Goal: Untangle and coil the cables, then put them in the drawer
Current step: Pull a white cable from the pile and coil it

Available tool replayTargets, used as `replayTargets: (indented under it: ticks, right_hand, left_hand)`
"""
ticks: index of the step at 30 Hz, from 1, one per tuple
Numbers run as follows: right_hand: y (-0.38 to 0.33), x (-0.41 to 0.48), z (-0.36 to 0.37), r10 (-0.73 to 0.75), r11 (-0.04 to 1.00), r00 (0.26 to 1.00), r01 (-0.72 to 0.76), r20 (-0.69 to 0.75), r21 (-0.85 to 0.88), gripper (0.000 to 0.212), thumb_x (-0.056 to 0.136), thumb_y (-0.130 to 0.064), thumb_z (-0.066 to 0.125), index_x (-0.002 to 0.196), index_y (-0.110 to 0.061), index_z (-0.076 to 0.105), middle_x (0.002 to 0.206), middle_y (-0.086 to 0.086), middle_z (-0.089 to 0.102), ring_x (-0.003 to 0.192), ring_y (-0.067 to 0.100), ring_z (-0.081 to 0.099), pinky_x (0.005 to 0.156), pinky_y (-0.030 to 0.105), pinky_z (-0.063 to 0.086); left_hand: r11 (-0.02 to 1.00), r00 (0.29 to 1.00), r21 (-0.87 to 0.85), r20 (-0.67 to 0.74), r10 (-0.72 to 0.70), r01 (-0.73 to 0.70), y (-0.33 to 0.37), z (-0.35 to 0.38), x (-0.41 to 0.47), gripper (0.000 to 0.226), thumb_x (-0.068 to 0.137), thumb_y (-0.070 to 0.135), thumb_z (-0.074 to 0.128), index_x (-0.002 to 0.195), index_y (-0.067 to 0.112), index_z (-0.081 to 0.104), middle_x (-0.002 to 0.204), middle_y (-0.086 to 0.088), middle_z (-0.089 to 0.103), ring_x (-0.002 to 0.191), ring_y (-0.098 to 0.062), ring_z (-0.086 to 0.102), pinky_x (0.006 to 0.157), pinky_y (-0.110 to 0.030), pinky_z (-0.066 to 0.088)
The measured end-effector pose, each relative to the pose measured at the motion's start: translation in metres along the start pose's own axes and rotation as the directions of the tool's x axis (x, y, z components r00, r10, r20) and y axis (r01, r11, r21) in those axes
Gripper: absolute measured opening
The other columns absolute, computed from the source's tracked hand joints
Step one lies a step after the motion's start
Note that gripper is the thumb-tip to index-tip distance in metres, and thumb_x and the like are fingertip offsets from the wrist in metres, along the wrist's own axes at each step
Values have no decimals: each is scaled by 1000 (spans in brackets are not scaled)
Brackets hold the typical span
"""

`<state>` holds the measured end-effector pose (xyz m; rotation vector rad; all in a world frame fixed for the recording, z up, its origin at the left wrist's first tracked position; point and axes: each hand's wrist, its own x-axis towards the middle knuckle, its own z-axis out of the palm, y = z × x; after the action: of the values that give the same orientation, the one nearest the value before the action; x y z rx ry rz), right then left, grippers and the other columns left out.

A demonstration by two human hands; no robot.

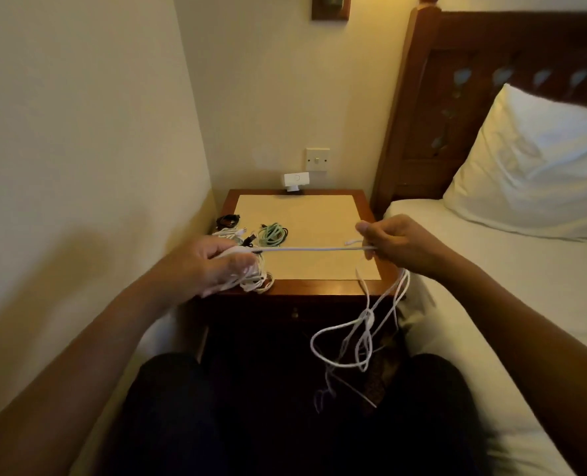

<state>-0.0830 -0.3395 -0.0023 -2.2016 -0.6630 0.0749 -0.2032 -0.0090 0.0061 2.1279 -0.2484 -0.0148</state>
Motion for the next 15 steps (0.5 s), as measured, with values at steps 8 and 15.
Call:
replayTargets:
  ticks: [8,15]
  right_hand:
    - [133,-60,-61,368,882,865,-440,-340,-166,60,103,-44,54,60,-6,70,67,8,68,70,28,64,79,36,43]
    - [150,-97,-55,492,824,869,-485,-54,-294,56,100,-60,48,79,-18,77,72,-3,76,78,16,72,83,37,56]
  left_hand:
    - [690,862,-716,-413,-295,-107,-38,-47,25,36,103,26,54,69,14,56,47,8,31,37,-3,26,40,-17,20]
    - [721,954,-692,-225,-196,-15,-1,-8,35,35,97,34,57,70,13,51,46,5,27,37,-7,25,39,-18,25]
